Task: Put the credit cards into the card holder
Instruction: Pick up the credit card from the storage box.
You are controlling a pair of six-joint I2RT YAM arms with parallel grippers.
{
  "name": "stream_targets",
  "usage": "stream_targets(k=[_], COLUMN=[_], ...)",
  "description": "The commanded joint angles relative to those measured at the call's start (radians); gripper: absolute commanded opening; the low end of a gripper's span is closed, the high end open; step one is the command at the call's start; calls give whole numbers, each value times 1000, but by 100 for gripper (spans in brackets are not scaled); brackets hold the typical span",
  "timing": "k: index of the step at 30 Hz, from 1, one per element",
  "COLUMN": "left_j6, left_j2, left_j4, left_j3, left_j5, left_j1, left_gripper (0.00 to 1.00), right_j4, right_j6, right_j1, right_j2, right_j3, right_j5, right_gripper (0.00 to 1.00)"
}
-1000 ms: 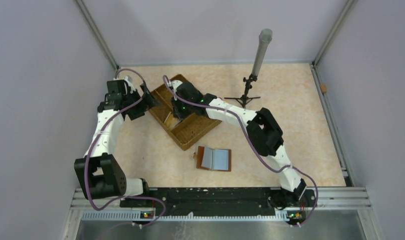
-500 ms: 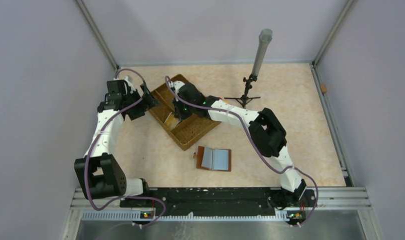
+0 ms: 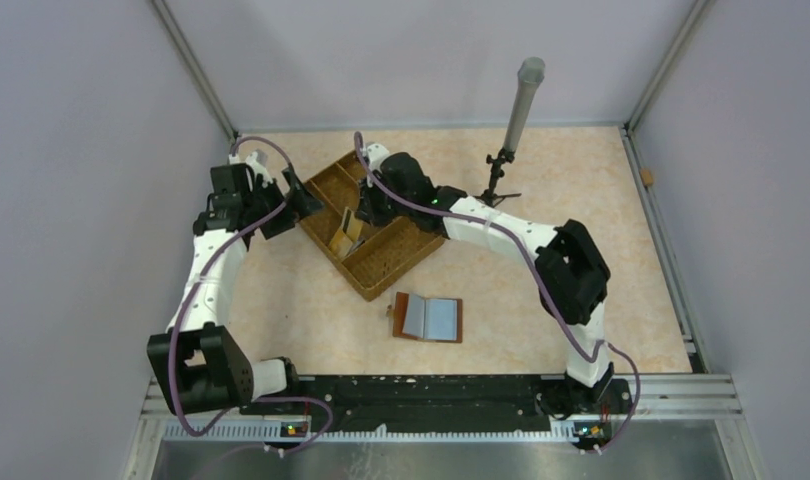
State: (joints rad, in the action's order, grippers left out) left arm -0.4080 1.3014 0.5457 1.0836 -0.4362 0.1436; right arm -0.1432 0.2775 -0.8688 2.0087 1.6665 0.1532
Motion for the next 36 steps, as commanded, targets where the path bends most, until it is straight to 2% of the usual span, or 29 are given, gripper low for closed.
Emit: stream_targets(k=[1, 7, 13, 17, 19, 22, 28, 36], left_j6=[33, 41, 85, 63, 17, -56, -30, 57], left_j2=[-81, -141, -142, -160, -205, -277, -356, -306], left_j4=[-105, -173, -176, -208, -324, -583, -905, -1034], left_j3=[-33, -80, -82, -117, -197, -375, -614, -650], left_j5=[-101, -177, -231, -240, -235, -263, -313, -441], left_j1=[-13, -35, -115, -182, -195, -198, -200, -200], left_gripper=[99, 99, 99, 99, 99, 98, 97, 96], right_j4=[50, -23, -62, -62, -61, -67, -55, -52], right_j6=[0, -39, -59, -49, -51, -59, -65, -91], right_j1=[22, 43, 45, 45, 45, 45, 56, 104], right_j2=[-117, -203, -242, -273, -283, -285, -299, -314], right_j3=[-29, -75, -142, -196, -221, -243, -274, -263], right_j5=[36, 49, 48, 70, 72, 67, 96, 215], right_gripper=[0, 0, 0, 0, 0, 0, 0, 0])
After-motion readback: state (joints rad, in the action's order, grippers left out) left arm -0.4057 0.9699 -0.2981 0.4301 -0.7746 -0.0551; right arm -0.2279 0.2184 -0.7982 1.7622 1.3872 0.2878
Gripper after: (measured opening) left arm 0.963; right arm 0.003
